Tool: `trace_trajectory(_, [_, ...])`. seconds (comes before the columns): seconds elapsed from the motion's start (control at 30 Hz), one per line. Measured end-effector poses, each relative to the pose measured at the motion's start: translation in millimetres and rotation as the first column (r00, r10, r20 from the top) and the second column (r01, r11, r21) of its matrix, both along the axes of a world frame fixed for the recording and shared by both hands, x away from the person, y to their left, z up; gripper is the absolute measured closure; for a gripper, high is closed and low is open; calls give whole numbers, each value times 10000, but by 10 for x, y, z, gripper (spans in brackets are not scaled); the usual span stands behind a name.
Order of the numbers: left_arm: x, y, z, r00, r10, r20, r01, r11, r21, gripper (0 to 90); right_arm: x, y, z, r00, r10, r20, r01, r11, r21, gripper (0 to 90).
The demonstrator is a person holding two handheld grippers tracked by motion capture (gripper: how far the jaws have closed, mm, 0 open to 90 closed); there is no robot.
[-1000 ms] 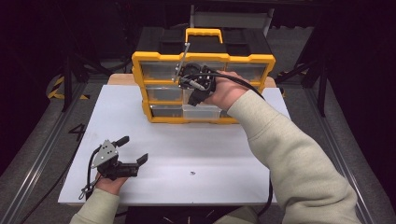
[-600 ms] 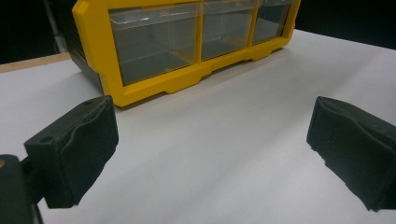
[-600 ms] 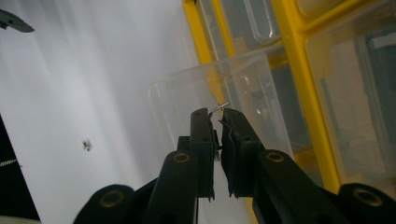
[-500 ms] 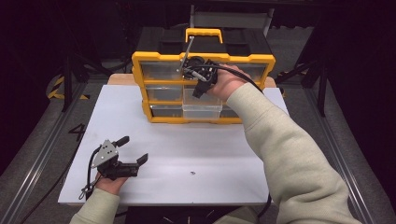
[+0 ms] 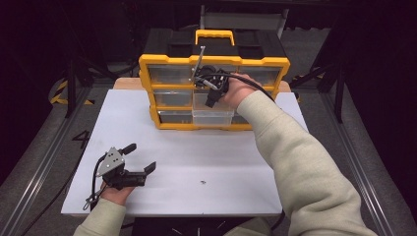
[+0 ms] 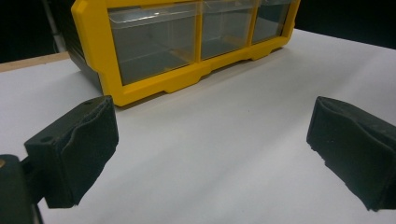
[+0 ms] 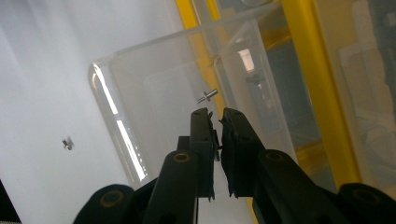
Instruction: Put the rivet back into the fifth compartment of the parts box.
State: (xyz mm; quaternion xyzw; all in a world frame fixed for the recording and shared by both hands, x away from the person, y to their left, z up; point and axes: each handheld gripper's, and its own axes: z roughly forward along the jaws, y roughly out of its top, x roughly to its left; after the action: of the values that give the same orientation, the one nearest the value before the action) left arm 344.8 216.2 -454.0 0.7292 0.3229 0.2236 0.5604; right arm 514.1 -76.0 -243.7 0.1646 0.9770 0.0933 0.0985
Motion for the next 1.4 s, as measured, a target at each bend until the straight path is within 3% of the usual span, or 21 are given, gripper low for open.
trace_trajectory(0.53, [2,3,0,10000,-11,42,11,10000,14,31,106,-11,-248,9982,0,-600,-18,9995,-302,829])
trace_trajectory(0.93, [1,3,1,10000,-37,40,36,10000,8,30,143,-4,-341,9973,136,-726,-161,9993,-334,827])
trace_trajectory(1.23, [-5,2,2,10000,13,36,-13,10000,-44,30,142,-6,-317,9967,246,-771,-274,9990,-353,801])
trace_trajectory(1.4, [-3,0,1,10000,10,32,-9,10000,-44,30,101,-16,-217,9988,337,-343,-344,9992,-196,755])
